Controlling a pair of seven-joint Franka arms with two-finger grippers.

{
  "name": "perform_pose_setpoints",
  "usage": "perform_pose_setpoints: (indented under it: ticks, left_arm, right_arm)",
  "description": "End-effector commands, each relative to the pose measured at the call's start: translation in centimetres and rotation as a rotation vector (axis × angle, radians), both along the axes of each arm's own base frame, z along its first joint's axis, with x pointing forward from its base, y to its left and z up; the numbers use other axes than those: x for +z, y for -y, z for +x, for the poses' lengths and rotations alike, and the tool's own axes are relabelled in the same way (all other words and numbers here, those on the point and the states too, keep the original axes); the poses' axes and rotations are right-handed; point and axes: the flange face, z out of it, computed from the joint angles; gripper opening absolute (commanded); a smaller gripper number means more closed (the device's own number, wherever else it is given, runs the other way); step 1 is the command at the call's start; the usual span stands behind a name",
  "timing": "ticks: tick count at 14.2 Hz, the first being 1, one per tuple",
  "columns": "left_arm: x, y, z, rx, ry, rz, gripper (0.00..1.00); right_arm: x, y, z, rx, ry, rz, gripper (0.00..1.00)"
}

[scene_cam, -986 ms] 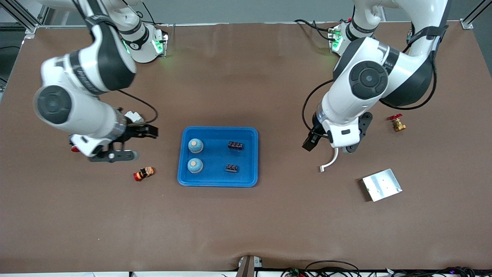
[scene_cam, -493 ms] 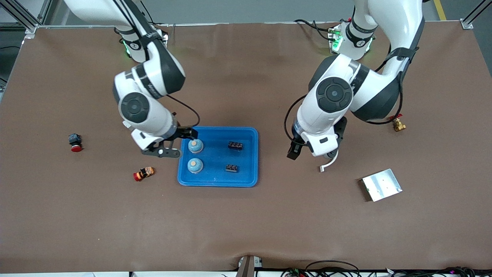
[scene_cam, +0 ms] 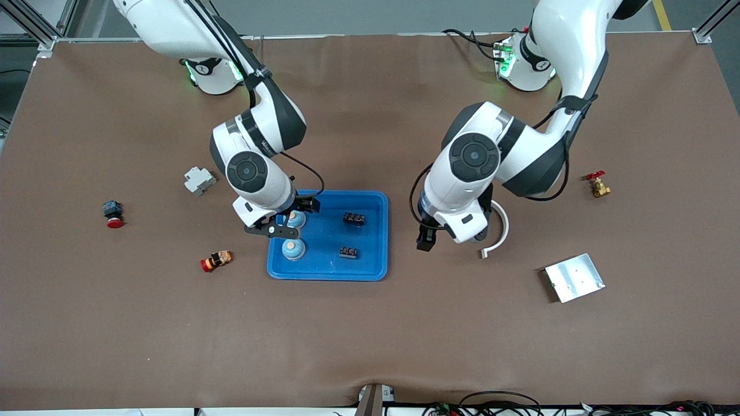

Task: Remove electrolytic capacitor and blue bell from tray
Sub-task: 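Grasp a blue bell with the right gripper while the left gripper lowers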

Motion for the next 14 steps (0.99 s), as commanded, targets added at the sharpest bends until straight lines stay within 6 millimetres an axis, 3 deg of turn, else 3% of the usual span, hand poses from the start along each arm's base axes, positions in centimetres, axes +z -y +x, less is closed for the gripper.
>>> perform_pose_setpoints:
  ticks: [1,8,14]
  left_arm:
    - [-1.0,2.0,0.8,0.059,0.049,0.026,1.00]
    - [-4.5,3.5,1.6,0.205,0.105,0.004,1.00]
    - [-9.5,7.6,-0.4,0.230,0.171,0.038,1.00]
  right_arm:
    - [-3.2,1.8,-1.3,-0.031,0.010,-0.007,1.00]
    - [-5.5,1.3,-2.1,-0.024,0.036,0.006,1.00]
    - [-7.6,1.3,-1.8,-0.031,0.049,0.010,1.00]
